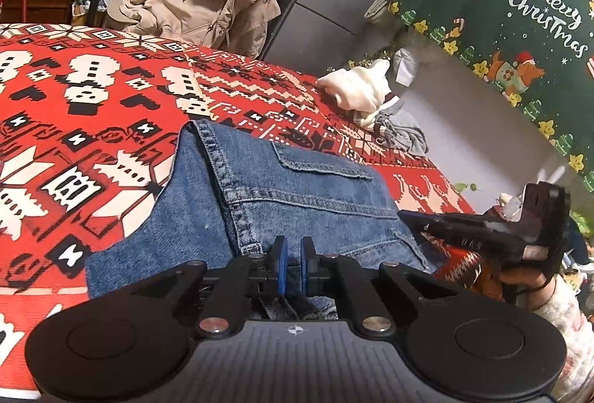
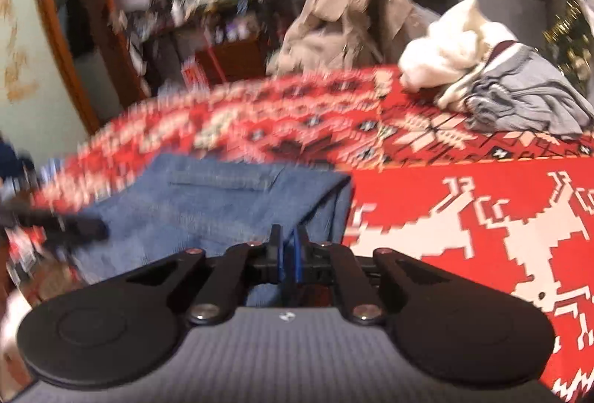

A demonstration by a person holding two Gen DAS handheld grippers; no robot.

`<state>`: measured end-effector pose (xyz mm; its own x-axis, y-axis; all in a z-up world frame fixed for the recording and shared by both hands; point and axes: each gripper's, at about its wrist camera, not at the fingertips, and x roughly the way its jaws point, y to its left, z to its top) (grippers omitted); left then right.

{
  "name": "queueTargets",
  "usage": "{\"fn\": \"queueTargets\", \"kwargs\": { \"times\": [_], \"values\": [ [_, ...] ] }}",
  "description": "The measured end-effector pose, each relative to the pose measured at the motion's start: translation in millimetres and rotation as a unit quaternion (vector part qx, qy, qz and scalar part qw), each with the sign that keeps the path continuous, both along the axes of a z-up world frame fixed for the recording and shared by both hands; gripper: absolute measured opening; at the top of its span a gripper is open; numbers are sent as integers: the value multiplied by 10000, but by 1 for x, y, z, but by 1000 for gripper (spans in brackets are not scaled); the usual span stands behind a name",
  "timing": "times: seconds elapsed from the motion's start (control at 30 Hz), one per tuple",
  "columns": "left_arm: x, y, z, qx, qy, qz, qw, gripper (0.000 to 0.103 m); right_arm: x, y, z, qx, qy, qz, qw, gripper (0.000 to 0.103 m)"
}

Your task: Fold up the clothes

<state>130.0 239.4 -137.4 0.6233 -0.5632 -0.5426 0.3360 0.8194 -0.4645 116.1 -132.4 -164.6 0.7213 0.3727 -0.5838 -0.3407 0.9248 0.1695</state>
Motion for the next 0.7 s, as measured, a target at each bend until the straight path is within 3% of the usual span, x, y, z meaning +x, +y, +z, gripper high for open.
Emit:
{"fn": "queueTargets", "kwargs": {
  "times": [0.27,0.4,0.53,0.57,0.7],
  "values": [
    [-15,18,6,-199,-31,184,9996,7,-26,-8,6,-313,48,133,9994,10],
    [-16,33,9,-11,-136,472,9988,6,-36,-10,17,128,-56,217,9997,10],
    [-16,46,-5,329,44,857,9958,6,-34,4,8,-60,19,282,9996,10],
    [-18,50,-8,324,65,912,9953,2,-36,4,4,-62,28,261,9996,10],
    [-30,63,-11,164,22,1049,9944,3,-44,-8,-1,226,-10,121,9997,9]
  ]
}}
